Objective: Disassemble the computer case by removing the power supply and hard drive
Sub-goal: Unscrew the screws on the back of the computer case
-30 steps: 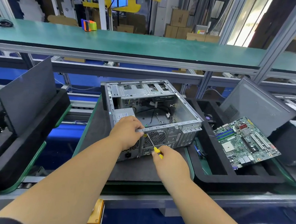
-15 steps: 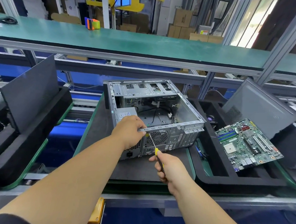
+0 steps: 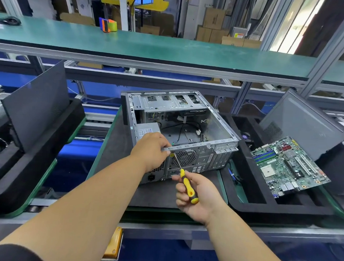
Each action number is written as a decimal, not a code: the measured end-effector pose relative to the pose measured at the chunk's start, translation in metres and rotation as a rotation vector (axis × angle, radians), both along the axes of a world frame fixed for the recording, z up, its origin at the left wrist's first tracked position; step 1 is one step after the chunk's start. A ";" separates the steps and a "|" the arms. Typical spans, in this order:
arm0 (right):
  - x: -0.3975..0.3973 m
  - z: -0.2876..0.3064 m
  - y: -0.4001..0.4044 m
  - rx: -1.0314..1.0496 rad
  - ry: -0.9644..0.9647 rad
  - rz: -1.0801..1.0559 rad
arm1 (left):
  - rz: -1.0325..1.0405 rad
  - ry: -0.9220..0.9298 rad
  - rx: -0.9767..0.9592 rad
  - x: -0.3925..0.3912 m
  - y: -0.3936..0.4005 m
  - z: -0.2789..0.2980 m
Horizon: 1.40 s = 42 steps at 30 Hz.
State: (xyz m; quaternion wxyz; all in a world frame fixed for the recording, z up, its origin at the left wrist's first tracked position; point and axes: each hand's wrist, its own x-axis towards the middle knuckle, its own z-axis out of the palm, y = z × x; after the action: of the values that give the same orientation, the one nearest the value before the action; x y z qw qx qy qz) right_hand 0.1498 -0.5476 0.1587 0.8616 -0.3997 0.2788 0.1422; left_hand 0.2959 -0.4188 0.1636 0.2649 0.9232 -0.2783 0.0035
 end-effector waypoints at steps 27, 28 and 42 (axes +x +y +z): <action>0.003 -0.003 0.006 0.050 -0.004 0.006 | 0.000 0.000 0.020 -0.003 0.001 0.003; 0.005 -0.003 0.008 -0.076 0.010 0.014 | -0.001 0.002 0.025 -0.003 0.001 0.003; 0.005 0.005 0.002 -0.101 0.017 -0.002 | 0.001 0.011 0.013 -0.002 0.001 0.002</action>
State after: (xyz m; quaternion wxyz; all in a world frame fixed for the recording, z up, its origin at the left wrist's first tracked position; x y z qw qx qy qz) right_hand 0.1551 -0.5454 0.1635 0.8380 -0.4411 0.2933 0.1306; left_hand 0.2938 -0.4177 0.1659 0.2605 0.9250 -0.2764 -0.0030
